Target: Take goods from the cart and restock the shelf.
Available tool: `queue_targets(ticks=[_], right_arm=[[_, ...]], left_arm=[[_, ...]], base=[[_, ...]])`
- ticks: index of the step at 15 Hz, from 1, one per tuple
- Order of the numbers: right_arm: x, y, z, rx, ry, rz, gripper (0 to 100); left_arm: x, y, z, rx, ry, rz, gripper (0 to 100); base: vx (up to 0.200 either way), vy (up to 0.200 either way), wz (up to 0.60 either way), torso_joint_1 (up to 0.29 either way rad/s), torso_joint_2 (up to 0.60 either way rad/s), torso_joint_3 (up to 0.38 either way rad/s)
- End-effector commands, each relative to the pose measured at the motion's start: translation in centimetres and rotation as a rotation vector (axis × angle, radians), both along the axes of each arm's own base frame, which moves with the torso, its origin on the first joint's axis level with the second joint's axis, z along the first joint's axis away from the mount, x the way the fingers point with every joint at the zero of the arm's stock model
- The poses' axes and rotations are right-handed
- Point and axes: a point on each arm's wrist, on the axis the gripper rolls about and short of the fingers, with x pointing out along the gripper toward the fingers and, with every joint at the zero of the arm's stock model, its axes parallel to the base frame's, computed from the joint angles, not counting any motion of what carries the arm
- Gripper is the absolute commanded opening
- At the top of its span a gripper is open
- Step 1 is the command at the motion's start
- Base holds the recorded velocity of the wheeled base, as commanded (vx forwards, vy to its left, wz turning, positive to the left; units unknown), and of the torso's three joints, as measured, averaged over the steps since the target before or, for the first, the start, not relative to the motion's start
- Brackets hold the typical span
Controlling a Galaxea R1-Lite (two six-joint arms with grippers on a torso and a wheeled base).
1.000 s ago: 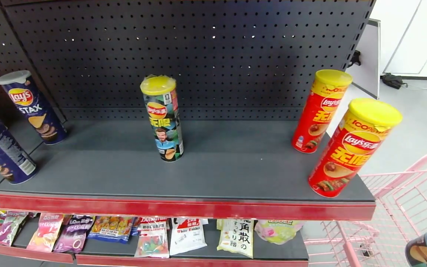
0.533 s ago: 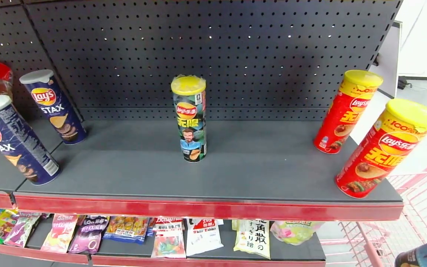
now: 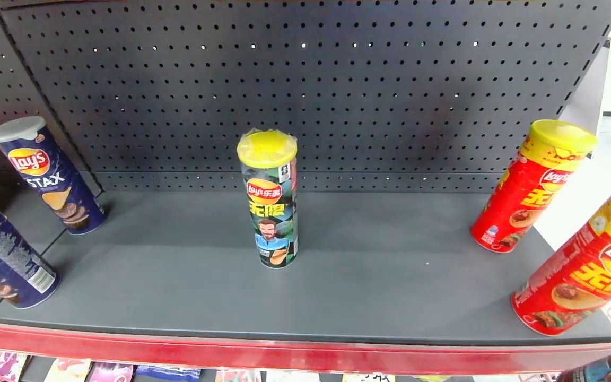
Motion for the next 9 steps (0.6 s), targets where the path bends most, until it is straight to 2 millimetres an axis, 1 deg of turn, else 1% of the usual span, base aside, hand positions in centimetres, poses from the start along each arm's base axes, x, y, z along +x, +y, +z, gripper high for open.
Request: queue_targets(ticks=[1, 3, 4, 5, 8, 9], right_arm=[[-0.6, -0.08, -0.49, 0.005, -0.022, 0.021, 0], [-0.68, -0.02, -0.26, 0.011, -0.029, 0.06, 0], [-0.9, 0.01, -0.19, 0.024, -0.034, 0.119, 0], [-1.05, -0.01, -0.16, 0.03, -0.039, 0.141, 0], [-1.07, -0.04, -0.83, 0.03, -0.022, 0.182, 0], [-0.75, 0.02, -0.92, 0.027, -0.001, 0.192, 0]], left_arm=[[0.01, 0.0, 0.0, -0.001, 0.002, 0.0, 100], [0.23, 0.0, 0.04, 0.002, 0.033, -0.001, 100], [0.21, -0.01, 0.05, 0.003, 0.028, -0.012, 100], [0.22, -0.04, 0.06, 0.004, 0.029, -0.029, 100], [0.2, -0.1, 0.05, 0.024, 0.027, -0.055, 100], [0.06, -0.11, 0.65, 0.014, 0.003, -0.063, 100]], base=[[0.0, 0.0, 0.0, 0.0, 0.0, 0.0], [0.0, 0.0, 0.0, 0.0, 0.0, 0.0], [0.0, 0.0, 0.0, 0.0, 0.0, 0.0], [0.0, 0.0, 0.0, 0.0, 0.0, 0.0], [0.0, 0.0, 0.0, 0.0, 0.0, 0.0], [0.0, 0.0, 0.0, 0.0, 0.0, 0.0]])
